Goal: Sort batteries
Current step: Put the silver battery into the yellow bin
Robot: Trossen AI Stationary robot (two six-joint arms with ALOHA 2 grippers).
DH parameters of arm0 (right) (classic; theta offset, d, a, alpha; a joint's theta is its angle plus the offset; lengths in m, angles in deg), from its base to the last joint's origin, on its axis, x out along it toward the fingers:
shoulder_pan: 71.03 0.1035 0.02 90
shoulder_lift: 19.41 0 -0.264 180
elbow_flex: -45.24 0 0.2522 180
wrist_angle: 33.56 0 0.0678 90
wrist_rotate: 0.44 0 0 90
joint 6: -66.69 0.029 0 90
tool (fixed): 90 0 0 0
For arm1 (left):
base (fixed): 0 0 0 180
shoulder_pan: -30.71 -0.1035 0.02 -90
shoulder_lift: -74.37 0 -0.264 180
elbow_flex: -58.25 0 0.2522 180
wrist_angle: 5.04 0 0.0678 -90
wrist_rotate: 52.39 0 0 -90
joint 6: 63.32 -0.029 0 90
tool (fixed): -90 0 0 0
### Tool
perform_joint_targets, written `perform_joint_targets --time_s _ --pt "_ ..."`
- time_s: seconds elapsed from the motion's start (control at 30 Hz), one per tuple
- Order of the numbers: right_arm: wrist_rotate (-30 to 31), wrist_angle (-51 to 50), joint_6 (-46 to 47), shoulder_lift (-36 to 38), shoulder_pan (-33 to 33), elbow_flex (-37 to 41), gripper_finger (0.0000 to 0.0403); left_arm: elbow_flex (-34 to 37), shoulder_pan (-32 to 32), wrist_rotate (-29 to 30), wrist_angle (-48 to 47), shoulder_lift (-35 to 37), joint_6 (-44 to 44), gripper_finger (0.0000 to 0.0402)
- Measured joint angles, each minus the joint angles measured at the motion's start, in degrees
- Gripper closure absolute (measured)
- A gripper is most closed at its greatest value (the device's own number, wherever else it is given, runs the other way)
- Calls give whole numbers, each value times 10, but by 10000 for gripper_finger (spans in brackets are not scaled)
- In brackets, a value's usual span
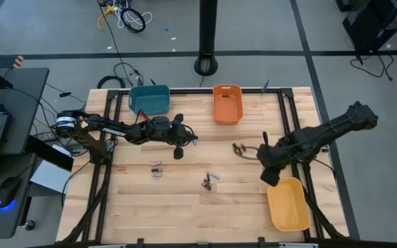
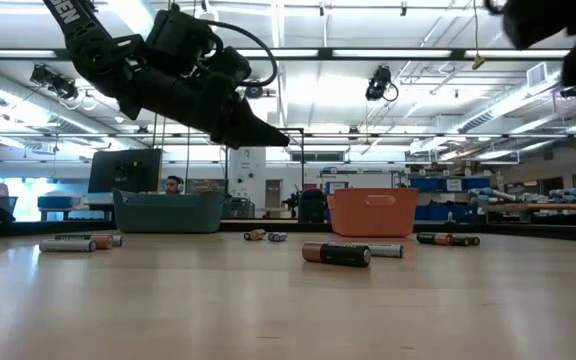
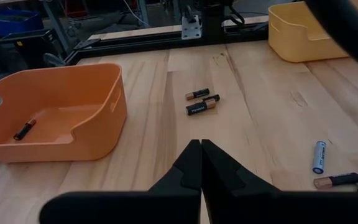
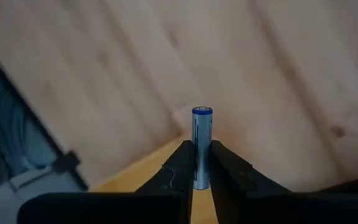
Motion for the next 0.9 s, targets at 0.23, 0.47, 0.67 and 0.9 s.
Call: perform_joint_targets --time_s 0.23,0.47,0.67,0.9 --pt "-1 6 34 -21 125 -8 357 0 0 0 -8 0 0 395" --pt "-11 13 74 -79 223 -8 357 0 0 0 -8 0 0 395" --pt "-4 40 55 -141 254 2 357 0 0 0 -8 0 1 395" --pt "-1 139 22 -165 254 59 357 0 0 0 -8 0 -2 395"
